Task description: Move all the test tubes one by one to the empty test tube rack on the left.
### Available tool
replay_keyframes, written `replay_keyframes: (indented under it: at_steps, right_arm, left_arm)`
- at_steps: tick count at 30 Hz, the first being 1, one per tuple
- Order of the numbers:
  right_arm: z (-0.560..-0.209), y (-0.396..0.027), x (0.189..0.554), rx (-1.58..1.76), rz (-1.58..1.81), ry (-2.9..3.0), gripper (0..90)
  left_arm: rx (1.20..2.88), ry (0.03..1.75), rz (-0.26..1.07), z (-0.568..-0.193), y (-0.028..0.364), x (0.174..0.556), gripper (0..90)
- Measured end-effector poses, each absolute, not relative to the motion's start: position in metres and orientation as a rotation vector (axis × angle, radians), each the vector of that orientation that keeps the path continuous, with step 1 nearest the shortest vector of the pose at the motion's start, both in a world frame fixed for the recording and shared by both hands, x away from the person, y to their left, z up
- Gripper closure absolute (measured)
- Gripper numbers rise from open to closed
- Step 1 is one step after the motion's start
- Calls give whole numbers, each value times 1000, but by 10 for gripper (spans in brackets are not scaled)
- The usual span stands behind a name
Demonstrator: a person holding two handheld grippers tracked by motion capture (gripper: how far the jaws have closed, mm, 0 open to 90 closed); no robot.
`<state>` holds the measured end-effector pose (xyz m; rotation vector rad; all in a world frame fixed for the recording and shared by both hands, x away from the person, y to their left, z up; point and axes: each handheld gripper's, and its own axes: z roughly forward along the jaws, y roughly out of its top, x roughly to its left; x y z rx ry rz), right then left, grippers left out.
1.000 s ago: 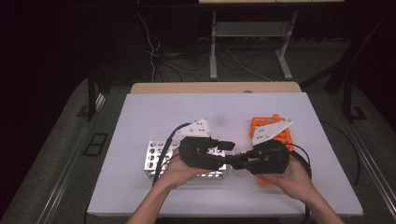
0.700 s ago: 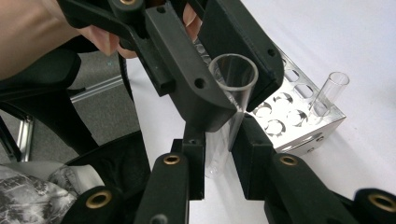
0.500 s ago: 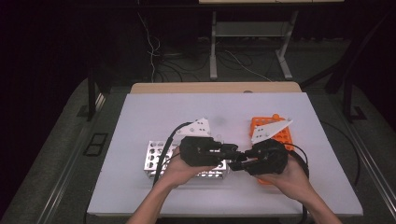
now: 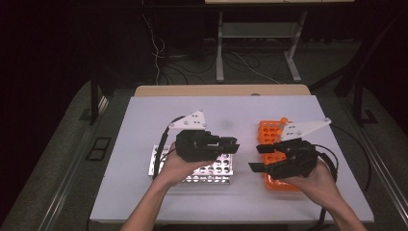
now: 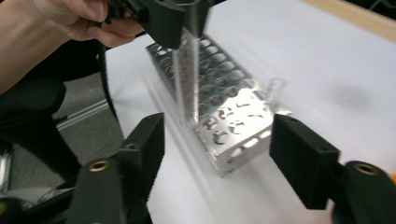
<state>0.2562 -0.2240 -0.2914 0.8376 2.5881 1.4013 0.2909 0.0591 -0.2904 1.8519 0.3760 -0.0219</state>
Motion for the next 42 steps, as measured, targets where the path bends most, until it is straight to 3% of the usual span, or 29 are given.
replay_keyframes:
  at_steps: [4,12,14,42]
  right_arm:
    - [-282,-242,254,885,1412,2510,187]
    - [-268,-279,249,953,1492,2399,100]
    - [-267,-286,248,976,1501,2382,5]
    - [-327,-345,259,1200,1409,2336,4]
  left_arm:
    - [1850,400,8,-288,66,298,743]
    - [1845,467,56,-294,76,317,743]
    - [1845,482,66,-297,77,322,744]
    - [1806,609,131,-346,78,358,745]
